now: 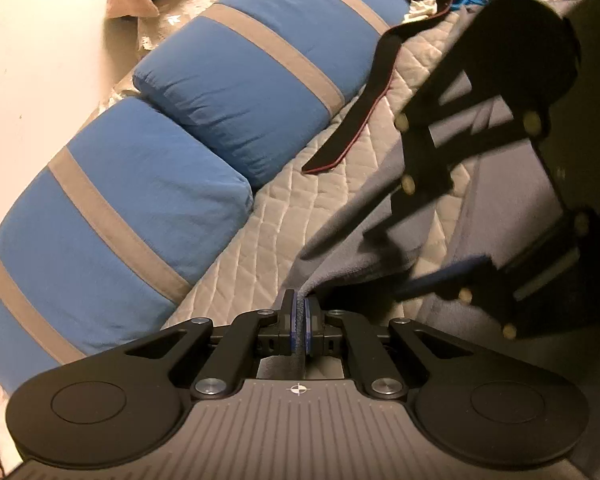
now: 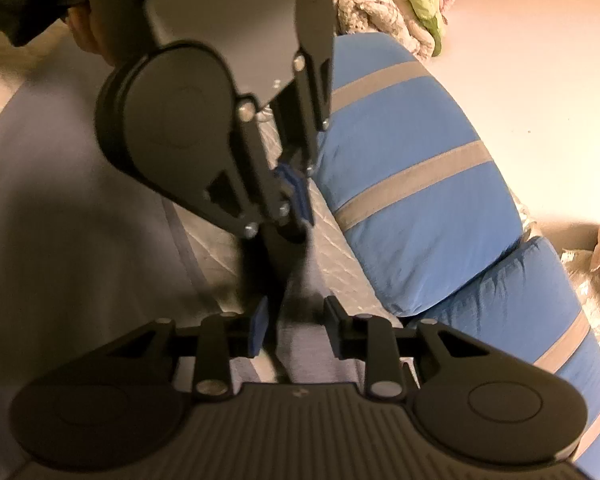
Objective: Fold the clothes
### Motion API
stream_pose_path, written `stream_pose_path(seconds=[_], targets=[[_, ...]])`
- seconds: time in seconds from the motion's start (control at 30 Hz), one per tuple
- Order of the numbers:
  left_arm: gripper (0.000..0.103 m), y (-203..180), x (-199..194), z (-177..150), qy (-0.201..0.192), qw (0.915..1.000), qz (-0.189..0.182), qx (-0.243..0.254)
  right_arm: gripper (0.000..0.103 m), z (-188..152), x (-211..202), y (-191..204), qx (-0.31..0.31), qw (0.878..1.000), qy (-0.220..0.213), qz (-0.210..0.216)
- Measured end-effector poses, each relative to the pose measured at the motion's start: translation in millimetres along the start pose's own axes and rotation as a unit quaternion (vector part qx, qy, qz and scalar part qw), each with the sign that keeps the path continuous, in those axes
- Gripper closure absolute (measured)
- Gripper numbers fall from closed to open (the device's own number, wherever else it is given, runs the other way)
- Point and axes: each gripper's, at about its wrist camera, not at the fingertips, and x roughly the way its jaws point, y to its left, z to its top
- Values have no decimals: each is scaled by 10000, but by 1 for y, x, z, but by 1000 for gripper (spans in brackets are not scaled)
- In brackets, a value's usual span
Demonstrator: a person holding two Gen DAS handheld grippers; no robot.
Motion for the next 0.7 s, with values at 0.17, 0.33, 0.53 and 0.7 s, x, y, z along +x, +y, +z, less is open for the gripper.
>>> stream_pose_path(seconds=[0.17, 0.33, 0.53, 0.7], targets=[[99, 0, 0, 0, -12, 9999, -119, -117, 66, -3, 5, 0, 281, 9995, 102, 53], [96, -8, -1, -2, -9, 10000, -25, 40, 96, -3, 9, -6, 592, 9980, 184, 143], [61, -35, 2, -15, 345, 9936, 390, 1007, 96, -8, 1, -29, 982, 9949, 192, -104], [61, -23, -7, -34, 694, 9928, 433, 875, 96, -10, 0, -39, 1243, 9917, 277, -188]])
